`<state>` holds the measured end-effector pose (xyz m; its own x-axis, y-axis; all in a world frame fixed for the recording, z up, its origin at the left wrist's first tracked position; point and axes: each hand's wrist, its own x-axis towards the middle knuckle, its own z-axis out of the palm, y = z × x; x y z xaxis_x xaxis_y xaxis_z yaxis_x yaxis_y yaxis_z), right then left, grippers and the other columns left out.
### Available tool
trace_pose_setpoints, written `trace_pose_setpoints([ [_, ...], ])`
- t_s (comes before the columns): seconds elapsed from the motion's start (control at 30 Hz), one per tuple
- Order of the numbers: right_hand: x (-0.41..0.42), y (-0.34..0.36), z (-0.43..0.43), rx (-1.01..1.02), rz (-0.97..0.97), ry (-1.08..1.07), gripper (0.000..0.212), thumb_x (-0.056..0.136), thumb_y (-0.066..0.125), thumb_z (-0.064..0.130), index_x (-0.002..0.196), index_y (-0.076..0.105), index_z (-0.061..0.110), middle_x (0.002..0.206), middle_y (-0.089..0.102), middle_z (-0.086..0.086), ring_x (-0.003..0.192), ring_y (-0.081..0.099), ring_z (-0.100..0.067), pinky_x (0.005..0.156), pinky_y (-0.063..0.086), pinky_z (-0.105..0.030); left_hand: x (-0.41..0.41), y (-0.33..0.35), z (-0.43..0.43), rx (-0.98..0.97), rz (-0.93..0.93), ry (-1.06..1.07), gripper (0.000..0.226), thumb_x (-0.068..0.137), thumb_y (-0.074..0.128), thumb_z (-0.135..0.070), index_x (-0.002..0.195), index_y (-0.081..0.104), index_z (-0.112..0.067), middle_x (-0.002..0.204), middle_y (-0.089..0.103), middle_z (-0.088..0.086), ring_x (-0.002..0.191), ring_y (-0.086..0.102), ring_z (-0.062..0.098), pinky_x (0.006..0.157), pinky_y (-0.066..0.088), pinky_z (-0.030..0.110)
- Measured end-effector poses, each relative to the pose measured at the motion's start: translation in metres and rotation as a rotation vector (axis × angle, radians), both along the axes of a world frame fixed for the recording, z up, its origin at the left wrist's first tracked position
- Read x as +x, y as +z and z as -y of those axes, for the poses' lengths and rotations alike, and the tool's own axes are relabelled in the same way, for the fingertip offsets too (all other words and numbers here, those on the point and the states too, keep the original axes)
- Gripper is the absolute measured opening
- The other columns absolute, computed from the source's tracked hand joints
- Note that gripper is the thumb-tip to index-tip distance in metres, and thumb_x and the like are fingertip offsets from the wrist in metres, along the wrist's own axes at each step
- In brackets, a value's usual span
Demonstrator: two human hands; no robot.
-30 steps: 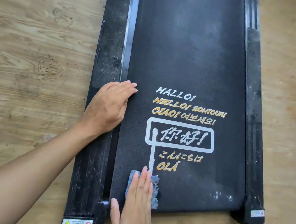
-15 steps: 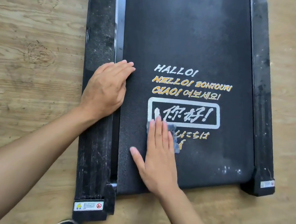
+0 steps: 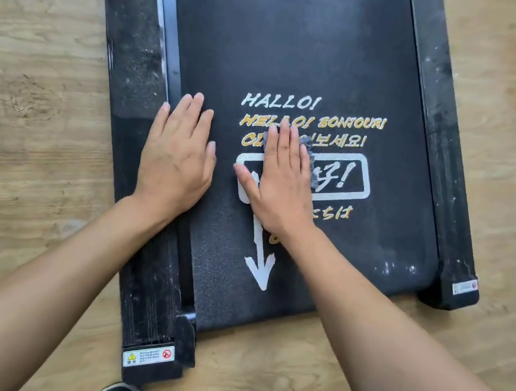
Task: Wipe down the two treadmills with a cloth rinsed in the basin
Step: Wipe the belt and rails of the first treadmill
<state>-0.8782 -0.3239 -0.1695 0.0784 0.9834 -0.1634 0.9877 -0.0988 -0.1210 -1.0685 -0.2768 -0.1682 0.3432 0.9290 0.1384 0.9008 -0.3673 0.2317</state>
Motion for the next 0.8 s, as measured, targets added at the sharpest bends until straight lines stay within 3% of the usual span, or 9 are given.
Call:
trace_pose_setpoints([
  [0.1,0.01,0.004,0.06,-0.052,-0.046,0.055,0.09,0.104,0.029,0.067,0.167,0.002,0.01,0.176,-0.007,-0.007,0.162,-0.01,-0.02,0.131,0.005,-0.045,0.016,-0.001,0.009,-0.093,-0.158,-0.017,0.079,0.11,0.023,-0.056,0.164,0.022,0.002,0.172,0.012,0.029,0.161,0.014,0.043,0.131,0.011,0.056],
  [0.27,0.016,0.019,0.223,-0.133,0.001,0.093,0.087,0.105,0.032,0.068,0.166,0.019,0.006,0.176,0.004,-0.011,0.162,0.004,-0.026,0.125,0.017,-0.047,0.016,-0.011,0.014,-0.075,-0.257,-0.002,0.085,0.108,0.006,-0.06,0.166,0.005,0.002,0.172,-0.002,0.031,0.162,0.0,0.044,0.131,0.007,0.056],
  [0.33,0.024,0.011,0.193,-0.131,-0.014,0.061,0.089,0.105,0.029,0.069,0.167,0.014,0.008,0.176,-0.001,-0.009,0.163,0.0,-0.024,0.127,0.012,-0.046,0.018,-0.012,0.013,-0.056,-0.24,-0.002,0.085,0.108,0.007,-0.06,0.166,0.006,0.002,0.172,-0.003,0.031,0.162,-0.001,0.044,0.131,0.007,0.055],
  [0.53,0.046,0.006,-0.033,0.005,0.026,-0.012,0.093,0.101,0.023,0.073,0.167,0.006,0.01,0.176,-0.002,-0.008,0.162,-0.005,-0.02,0.131,0.002,-0.043,0.021,-0.012,0.01,-0.062,-0.234,-0.008,0.086,0.108,0.01,-0.061,0.166,0.007,0.002,0.173,-0.002,0.029,0.162,0.0,0.042,0.131,0.007,0.054],
  [0.6,0.054,0.005,-0.041,-0.014,-0.002,0.076,0.094,0.101,0.023,0.073,0.167,0.004,0.01,0.176,-0.004,-0.008,0.162,-0.006,-0.021,0.131,0.003,-0.045,0.019,-0.014,0.011,-0.06,-0.23,-0.002,0.086,0.108,0.009,-0.062,0.166,0.007,0.001,0.173,-0.002,0.028,0.162,-0.001,0.041,0.132,0.007,0.054],
  [0.7,0.07,0.009,0.062,-0.059,-0.012,0.132,0.094,0.103,0.032,0.071,0.167,0.002,0.01,0.176,-0.007,-0.009,0.162,-0.009,-0.022,0.131,0.005,-0.046,0.017,-0.015,0.012,-0.064,-0.214,-0.005,0.085,0.108,0.01,-0.061,0.166,0.007,0.0,0.173,-0.003,0.027,0.162,-0.002,0.04,0.132,0.007,0.054],
  [0.8,0.079,0.014,0.197,-0.114,0.062,0.144,0.092,0.104,0.032,0.069,0.166,0.01,0.006,0.175,-0.002,-0.012,0.162,0.001,-0.029,0.129,0.013,-0.049,0.018,-0.015,0.012,-0.044,-0.199,-0.015,0.084,0.109,0.011,-0.06,0.166,0.007,0.001,0.173,-0.001,0.029,0.162,-0.002,0.041,0.132,0.006,0.054],
])
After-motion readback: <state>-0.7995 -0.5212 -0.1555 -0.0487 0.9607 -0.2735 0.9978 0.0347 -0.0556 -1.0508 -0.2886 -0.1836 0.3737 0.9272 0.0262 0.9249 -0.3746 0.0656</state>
